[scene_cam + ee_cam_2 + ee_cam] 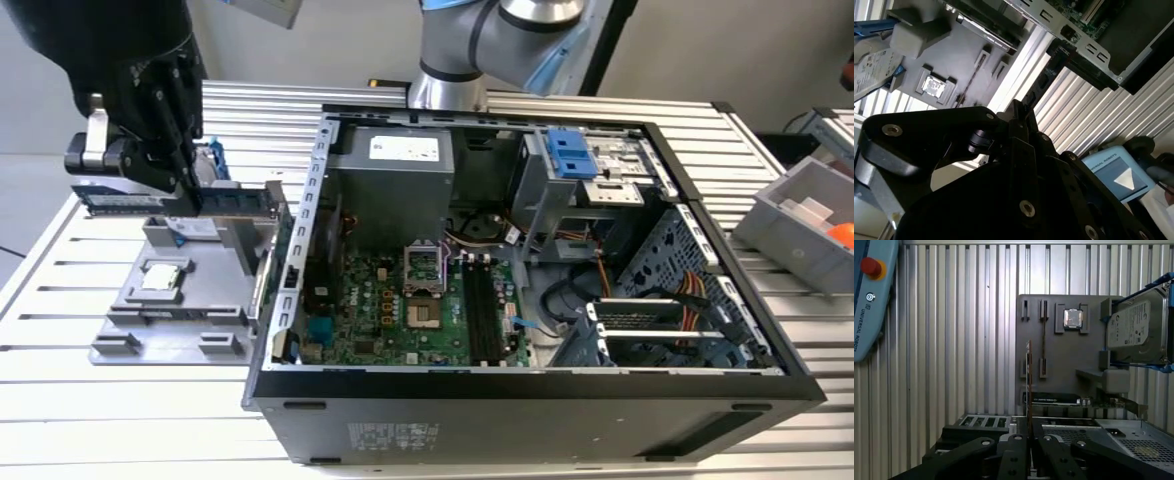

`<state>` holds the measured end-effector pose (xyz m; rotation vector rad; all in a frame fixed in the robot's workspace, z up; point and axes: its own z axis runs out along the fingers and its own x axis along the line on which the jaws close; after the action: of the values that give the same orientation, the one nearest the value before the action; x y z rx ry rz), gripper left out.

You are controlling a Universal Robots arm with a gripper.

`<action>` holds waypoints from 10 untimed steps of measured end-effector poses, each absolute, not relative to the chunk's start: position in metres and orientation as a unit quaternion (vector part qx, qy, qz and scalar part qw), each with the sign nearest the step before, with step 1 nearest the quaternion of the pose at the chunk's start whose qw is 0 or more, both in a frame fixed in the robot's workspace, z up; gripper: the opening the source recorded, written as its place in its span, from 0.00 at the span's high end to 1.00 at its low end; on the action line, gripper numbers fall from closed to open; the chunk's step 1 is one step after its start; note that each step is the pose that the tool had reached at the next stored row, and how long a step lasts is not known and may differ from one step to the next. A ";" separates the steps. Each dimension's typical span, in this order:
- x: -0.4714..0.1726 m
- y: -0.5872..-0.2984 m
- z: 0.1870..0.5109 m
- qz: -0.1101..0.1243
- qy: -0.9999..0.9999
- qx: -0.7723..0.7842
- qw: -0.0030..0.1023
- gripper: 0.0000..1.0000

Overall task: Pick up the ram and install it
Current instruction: 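Pick up the ram and move it above insertion slot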

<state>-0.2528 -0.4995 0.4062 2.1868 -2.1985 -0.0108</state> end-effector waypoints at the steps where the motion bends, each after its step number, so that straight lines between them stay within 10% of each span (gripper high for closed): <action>1: -0.251 -0.500 0.406 -0.003 -0.709 0.705 0.020 1.00; 10: -0.241 -0.500 0.406 -0.003 -0.709 0.705 0.020 1.00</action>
<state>-0.2409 -0.4995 0.4062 2.1867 -2.1985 -0.0107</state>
